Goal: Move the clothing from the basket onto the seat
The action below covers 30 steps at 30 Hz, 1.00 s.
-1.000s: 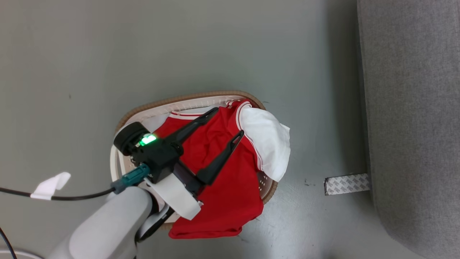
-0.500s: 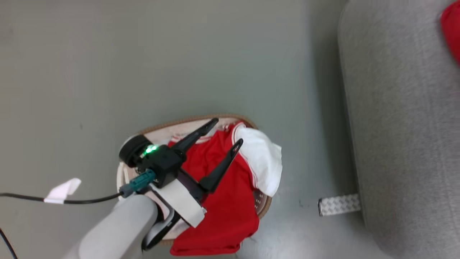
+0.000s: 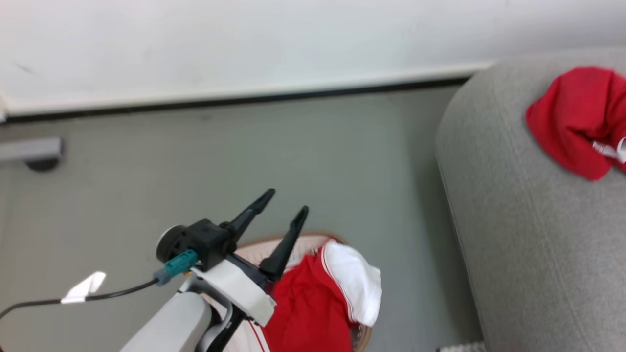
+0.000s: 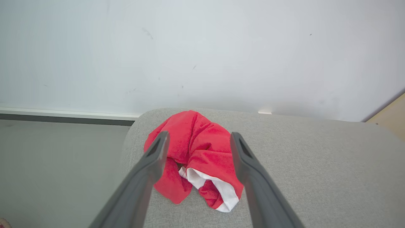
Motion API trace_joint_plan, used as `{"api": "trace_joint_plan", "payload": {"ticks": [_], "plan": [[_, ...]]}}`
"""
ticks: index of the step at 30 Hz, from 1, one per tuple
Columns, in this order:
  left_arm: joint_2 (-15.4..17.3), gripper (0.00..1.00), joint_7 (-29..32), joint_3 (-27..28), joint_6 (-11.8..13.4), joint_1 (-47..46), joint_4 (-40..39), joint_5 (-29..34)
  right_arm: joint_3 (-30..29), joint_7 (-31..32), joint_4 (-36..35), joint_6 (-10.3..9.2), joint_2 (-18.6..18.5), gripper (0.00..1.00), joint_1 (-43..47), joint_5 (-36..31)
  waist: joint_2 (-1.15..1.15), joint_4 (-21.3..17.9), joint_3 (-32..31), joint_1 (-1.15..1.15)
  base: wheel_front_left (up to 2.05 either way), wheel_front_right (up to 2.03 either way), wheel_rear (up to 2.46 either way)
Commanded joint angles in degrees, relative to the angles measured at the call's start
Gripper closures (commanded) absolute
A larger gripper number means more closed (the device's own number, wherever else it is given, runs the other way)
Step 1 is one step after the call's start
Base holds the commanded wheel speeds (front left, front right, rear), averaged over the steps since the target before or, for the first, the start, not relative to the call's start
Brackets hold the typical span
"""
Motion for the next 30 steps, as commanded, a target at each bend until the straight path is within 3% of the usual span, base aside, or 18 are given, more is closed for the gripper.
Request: {"api": "trace_joint_plan", "payload": {"ticks": [1,10,16,25,30], "plan": [[-0.4,0.00,-0.1,1.4,0.4,1.5,0.3,-0.1,0.2,-0.7,-3.4,-0.12,-0.3,0.00,2.1,0.7,0.00,1.8,-5.7,0.01,0.00,0.00,0.00],[-0.8,0.00,-0.1,10.4,2.8,7.4,1.1,-0.6,-2.0,-7.7,-20.1,-0.12,5.8,0.00,13.7,1.6,0.00,5.1,-12.5,0.01,0.00,0.00,0.00],[-0.6,0.00,-0.1,16.3,4.1,11.7,0.8,-0.1,-3.2,-11.0,-26.1,-0.12,11.8,0.00,21.1,-0.6,0.00,6.2,-13.6,0.01,0.00,0.00,0.00],[-3.3,0.00,-0.1,24.8,3.3,18.3,0.8,3.5,-5.6,-21.9,-27.3,-0.12,24.6,0.00,34.8,-8.7,0.00,8.2,-14.3,0.01,0.00,0.00,0.00],[-5.3,0.00,-0.1,27.4,2.1,20.5,0.1,6.0,-6.2,-25.1,-25.7,-0.12,28.3,0.00,37.9,-7.8,0.00,8.2,-14.6,0.01,0.00,0.00,0.00]]}}
